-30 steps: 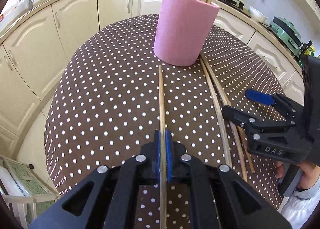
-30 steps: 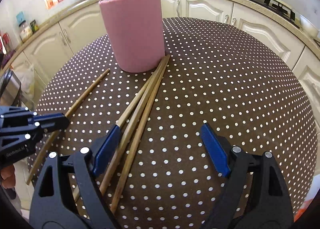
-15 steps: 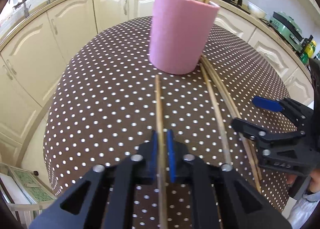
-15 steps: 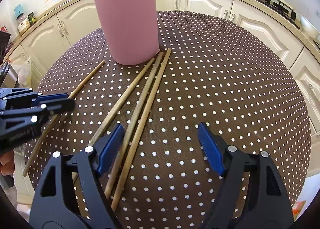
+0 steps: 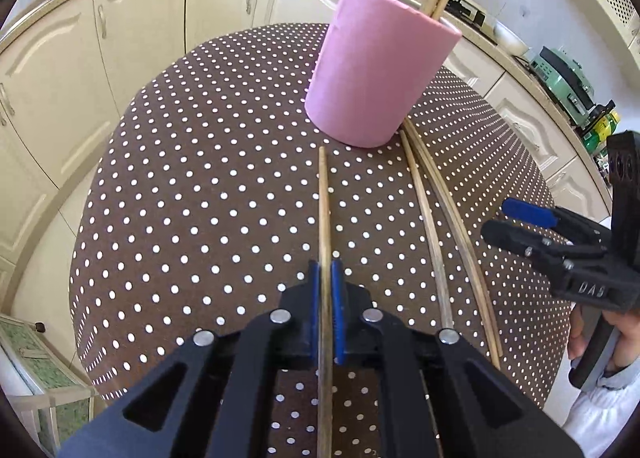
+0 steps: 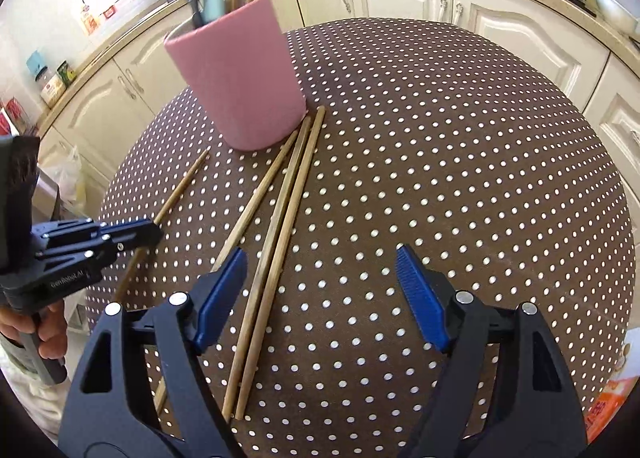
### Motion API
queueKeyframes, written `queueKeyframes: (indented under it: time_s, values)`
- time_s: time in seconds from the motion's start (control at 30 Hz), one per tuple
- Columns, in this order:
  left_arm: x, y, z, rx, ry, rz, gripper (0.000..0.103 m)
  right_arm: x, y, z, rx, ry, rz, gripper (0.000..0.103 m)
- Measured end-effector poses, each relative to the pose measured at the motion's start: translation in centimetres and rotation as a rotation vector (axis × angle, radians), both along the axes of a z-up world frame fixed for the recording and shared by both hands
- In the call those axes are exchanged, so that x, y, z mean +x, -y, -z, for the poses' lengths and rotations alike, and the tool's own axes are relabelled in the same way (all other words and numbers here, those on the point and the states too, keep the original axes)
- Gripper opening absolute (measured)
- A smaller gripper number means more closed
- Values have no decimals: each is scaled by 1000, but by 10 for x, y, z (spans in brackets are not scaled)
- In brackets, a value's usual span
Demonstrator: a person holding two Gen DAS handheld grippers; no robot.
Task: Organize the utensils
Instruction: 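Hold the chopstick with the left tool while the right tool grasps another chopstick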
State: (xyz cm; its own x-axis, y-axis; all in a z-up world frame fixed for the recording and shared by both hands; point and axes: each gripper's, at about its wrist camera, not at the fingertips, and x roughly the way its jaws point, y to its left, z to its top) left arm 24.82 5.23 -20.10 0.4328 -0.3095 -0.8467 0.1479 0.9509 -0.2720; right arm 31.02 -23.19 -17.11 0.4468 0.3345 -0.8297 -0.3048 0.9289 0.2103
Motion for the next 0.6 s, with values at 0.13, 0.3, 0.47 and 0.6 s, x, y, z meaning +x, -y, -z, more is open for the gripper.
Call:
queueKeyframes:
  time_s: [0.13,0.3,0.47,0.6]
  values:
    - [10,-5,1,-16,-26,6,6,12,3,-4,33,-32,6,76]
    - [24,-1,-2,-8,-49,19,6,28,-13,-4,-1,-69,-10,75]
    - [28,1,-1,2,-48,17,6,46,-25,1,-38,-118,-24,57]
    - [34,4,-2,5,-49,19,6,55,-34,6,-99,-130,-21,51]
